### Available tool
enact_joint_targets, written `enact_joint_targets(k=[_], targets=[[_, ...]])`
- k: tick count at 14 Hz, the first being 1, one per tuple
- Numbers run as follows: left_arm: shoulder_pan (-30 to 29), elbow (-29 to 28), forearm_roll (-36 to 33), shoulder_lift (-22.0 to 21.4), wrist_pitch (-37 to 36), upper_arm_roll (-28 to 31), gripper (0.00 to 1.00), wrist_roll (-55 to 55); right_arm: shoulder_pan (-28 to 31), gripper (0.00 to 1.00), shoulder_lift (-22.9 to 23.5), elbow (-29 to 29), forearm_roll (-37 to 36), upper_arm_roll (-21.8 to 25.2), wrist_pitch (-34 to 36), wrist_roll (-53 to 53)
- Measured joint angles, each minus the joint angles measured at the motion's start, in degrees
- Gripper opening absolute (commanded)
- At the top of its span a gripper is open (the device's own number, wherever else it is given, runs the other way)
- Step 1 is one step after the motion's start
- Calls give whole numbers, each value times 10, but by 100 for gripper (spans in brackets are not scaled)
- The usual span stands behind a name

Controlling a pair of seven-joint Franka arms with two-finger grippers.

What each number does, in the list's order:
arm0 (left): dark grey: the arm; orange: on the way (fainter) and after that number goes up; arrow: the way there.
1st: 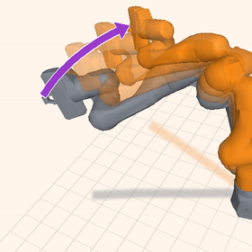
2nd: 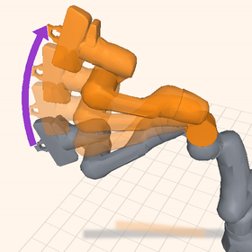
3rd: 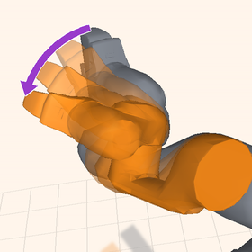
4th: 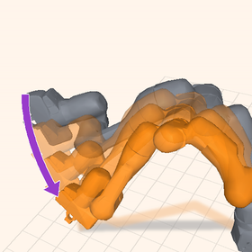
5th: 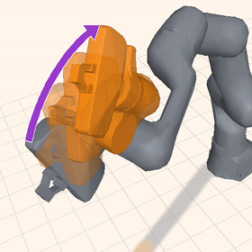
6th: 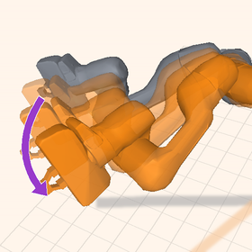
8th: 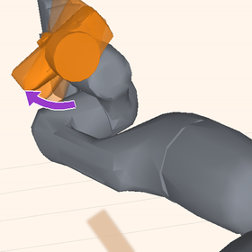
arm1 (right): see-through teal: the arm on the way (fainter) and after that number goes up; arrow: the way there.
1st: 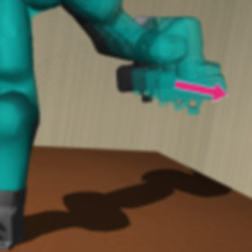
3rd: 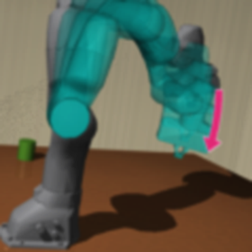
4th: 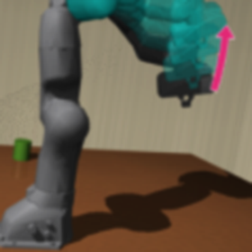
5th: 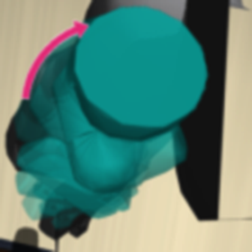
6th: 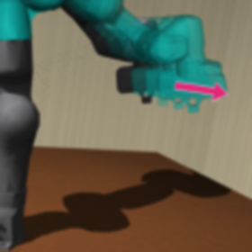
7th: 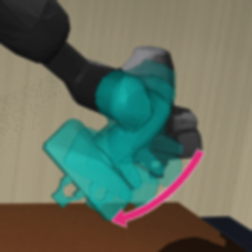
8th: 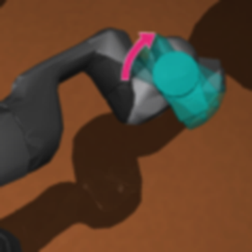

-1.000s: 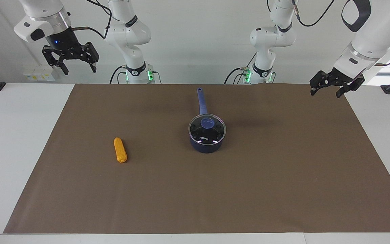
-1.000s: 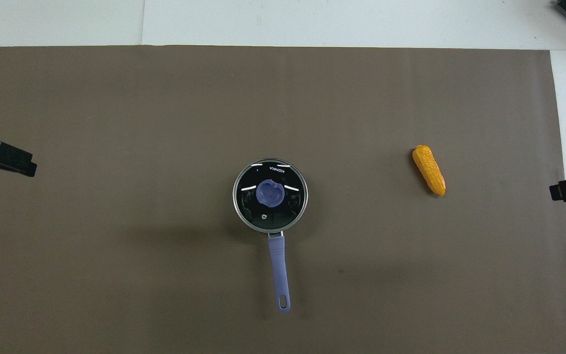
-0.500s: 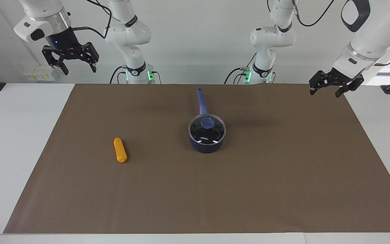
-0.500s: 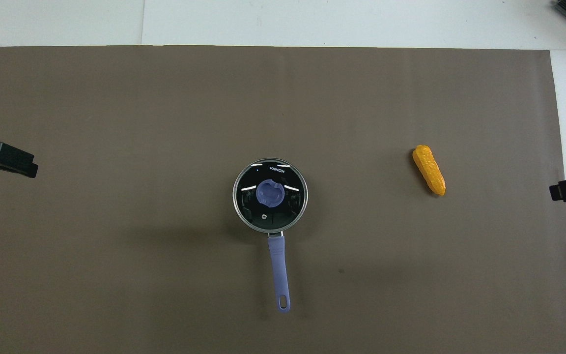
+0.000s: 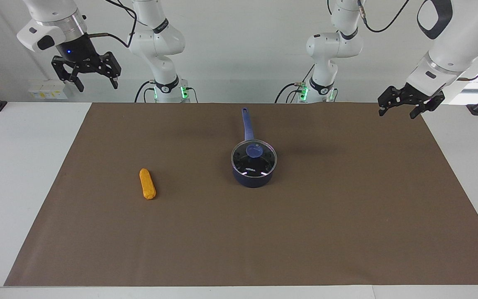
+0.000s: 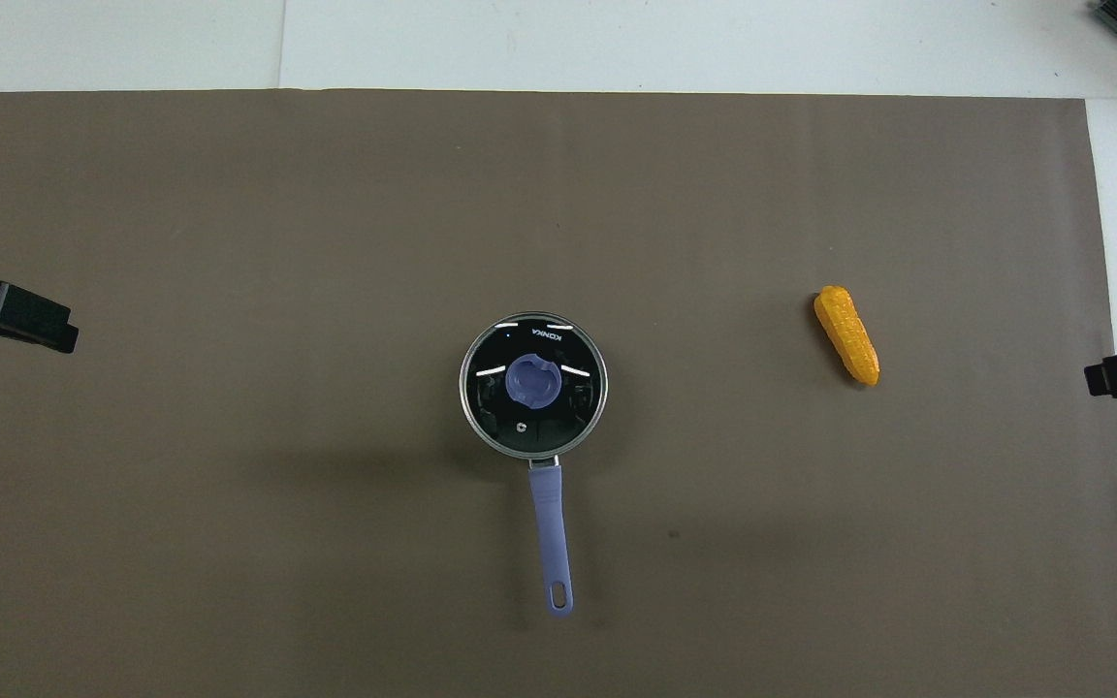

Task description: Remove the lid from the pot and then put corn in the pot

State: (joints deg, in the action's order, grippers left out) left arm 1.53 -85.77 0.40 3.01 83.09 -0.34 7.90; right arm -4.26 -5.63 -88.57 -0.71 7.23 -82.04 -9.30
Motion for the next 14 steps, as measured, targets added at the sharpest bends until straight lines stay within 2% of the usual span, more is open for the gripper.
enact_joint_targets(k=[14], targets=[[9,-1,0,0,-2,-11,100,0,0,100,0,0,0,0,0,0]])
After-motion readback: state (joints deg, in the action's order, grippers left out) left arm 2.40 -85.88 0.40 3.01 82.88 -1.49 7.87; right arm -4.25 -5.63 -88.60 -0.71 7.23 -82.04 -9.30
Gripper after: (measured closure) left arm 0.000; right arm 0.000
